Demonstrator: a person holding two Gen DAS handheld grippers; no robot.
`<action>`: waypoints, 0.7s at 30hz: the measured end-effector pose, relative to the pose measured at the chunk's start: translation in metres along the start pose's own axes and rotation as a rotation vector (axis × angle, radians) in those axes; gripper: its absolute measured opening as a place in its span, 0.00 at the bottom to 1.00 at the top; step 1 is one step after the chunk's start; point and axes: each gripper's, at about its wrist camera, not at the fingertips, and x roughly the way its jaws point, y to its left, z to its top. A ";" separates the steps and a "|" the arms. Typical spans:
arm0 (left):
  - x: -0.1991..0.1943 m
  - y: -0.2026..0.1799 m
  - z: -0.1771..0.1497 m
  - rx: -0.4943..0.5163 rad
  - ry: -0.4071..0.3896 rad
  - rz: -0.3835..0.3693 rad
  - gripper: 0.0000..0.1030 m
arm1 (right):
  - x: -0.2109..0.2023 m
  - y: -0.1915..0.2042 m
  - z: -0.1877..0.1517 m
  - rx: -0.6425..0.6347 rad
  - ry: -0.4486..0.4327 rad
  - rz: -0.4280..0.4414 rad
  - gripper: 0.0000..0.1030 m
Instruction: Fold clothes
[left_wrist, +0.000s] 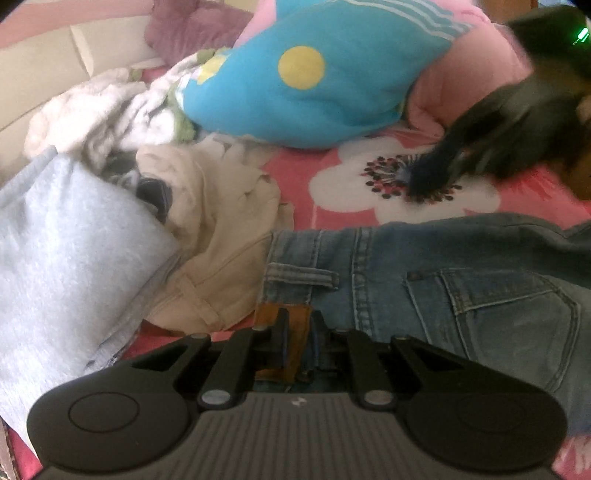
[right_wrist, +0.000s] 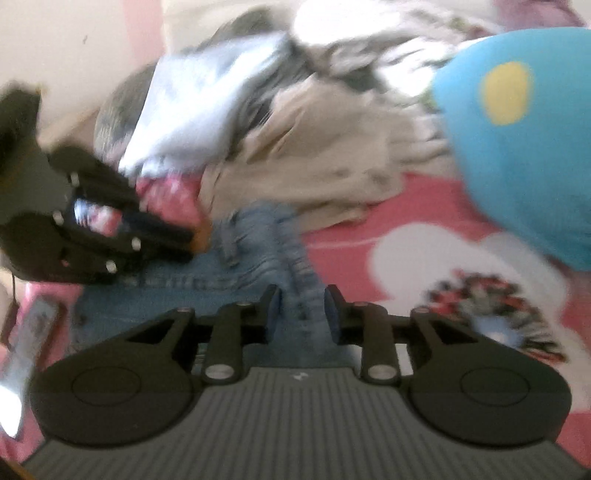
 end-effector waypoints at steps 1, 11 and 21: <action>0.000 0.000 0.001 0.002 0.004 0.000 0.15 | -0.020 -0.008 0.001 0.036 -0.031 -0.019 0.26; 0.008 -0.008 0.006 0.034 0.046 0.038 0.15 | -0.206 -0.050 -0.081 0.293 -0.188 -0.138 0.31; 0.012 -0.016 0.010 0.062 0.076 0.082 0.17 | -0.271 -0.066 -0.204 0.545 -0.177 -0.385 0.31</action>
